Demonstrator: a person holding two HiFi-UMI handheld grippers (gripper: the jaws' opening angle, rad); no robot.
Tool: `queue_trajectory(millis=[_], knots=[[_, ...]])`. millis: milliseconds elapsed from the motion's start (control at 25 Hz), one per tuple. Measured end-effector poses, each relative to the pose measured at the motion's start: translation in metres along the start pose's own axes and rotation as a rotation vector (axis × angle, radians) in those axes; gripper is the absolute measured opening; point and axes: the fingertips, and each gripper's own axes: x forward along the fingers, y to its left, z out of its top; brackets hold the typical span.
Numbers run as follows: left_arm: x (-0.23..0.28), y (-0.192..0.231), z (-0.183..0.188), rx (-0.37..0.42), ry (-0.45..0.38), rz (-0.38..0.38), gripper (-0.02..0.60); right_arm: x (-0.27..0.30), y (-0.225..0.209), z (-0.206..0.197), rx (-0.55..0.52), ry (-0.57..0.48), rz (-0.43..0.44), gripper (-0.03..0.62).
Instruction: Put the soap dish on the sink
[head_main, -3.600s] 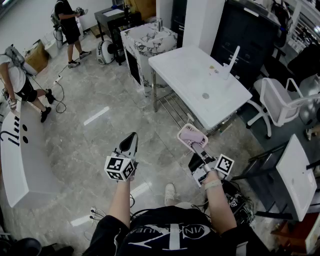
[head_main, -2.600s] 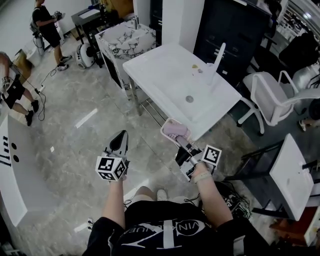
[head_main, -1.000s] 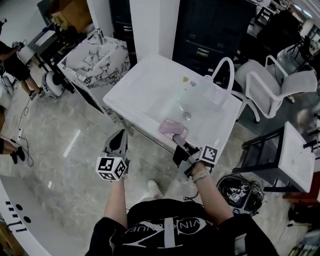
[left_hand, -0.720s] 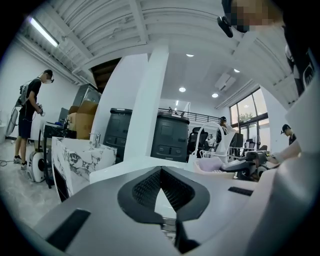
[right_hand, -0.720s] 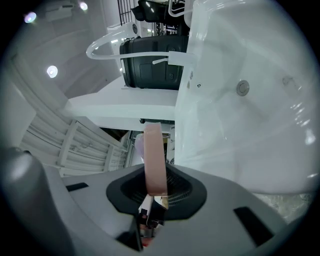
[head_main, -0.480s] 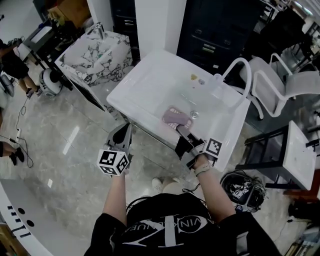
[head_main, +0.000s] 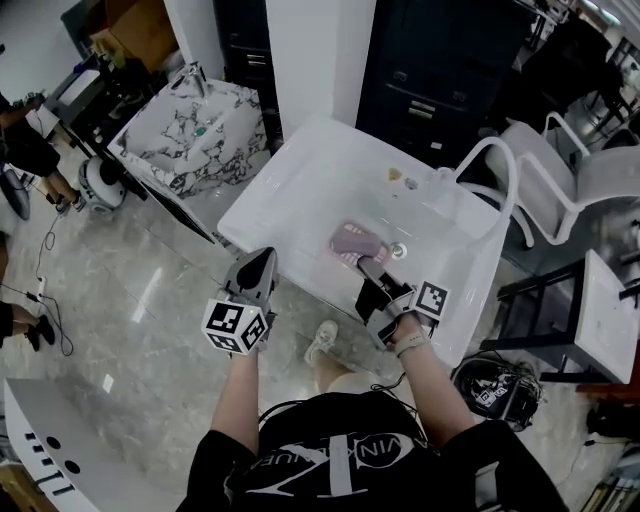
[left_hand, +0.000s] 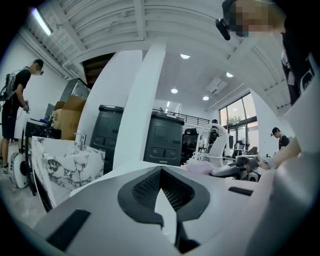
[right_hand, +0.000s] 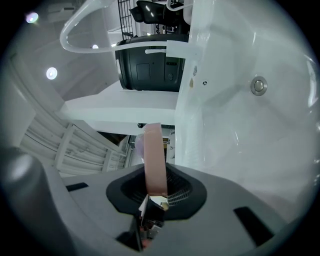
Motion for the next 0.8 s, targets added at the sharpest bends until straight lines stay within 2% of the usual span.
queue_trajectory(millis=[520,800], knots=[[0.098,0.038,0.007,0.012,0.059,-0.127,0.012,0.061,-0.010,0.058,0.013,-0.076,-0.035,0.071],[0.136,0.050,0.006,0.005,0.073,-0.171,0.012,0.089,-0.013,0.081,0.017,-0.104,-0.027,0.071]])
